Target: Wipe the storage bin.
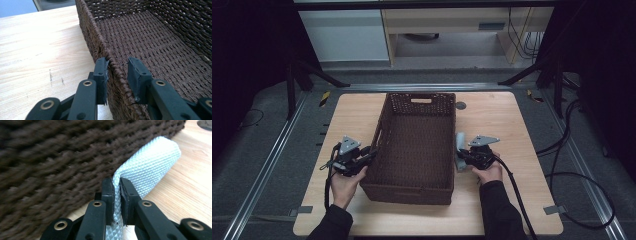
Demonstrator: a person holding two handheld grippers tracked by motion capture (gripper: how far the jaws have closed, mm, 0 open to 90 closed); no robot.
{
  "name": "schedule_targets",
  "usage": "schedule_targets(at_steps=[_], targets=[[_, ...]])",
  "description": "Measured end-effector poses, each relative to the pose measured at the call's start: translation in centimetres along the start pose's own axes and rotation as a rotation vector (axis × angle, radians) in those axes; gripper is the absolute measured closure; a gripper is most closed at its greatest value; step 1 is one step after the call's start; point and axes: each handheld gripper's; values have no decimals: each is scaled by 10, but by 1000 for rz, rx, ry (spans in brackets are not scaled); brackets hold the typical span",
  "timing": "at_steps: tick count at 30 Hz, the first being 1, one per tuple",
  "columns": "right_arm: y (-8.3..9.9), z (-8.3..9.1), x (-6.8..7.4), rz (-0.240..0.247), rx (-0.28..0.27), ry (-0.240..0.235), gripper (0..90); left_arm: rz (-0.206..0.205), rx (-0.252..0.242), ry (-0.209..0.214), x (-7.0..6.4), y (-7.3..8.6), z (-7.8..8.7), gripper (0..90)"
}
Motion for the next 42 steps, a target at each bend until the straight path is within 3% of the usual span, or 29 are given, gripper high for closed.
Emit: schedule_targets(at_steps=[7, 10, 15, 22, 28, 31, 35, 39, 42], targets=[[-36, 40, 4, 49, -146, -12, 829, -9, -2, -3, 0, 0, 0, 672], [-44, 51, 7, 67, -177, -15, 829, -6, -3, -4, 2, 0, 2, 604], [-37, 46, 11, 80, -141, -18, 829, -12, -4, 20, 2, 1, 12, 548], [-7, 29, 17, 58, -36, -25, 828, -19, -3, 39, -3, 8, 16, 645], [10, 15, 17, 35, 39, -31, 827, -16, -13, 23, -5, 10, 15, 677], [8, 18, 17, 27, 22, -38, 827, -15, -13, 17, -6, 10, 14, 680], [-8, 36, 18, 36, -69, -40, 827, -11, -11, 1, -7, 9, 13, 691], [-25, 56, 21, 64, -147, -37, 827, -8, -15, -8, -7, 8, 11, 703], [-33, 64, 23, 87, -168, -35, 828, -6, -16, -15, -8, 6, 9, 705]])
Point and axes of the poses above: each handheld gripper's, and its own axes: z roughly backward along the jaws, y roughly out of its underside, x roughly to its left, and after that the axes turned 3 degrees about y, right-handed
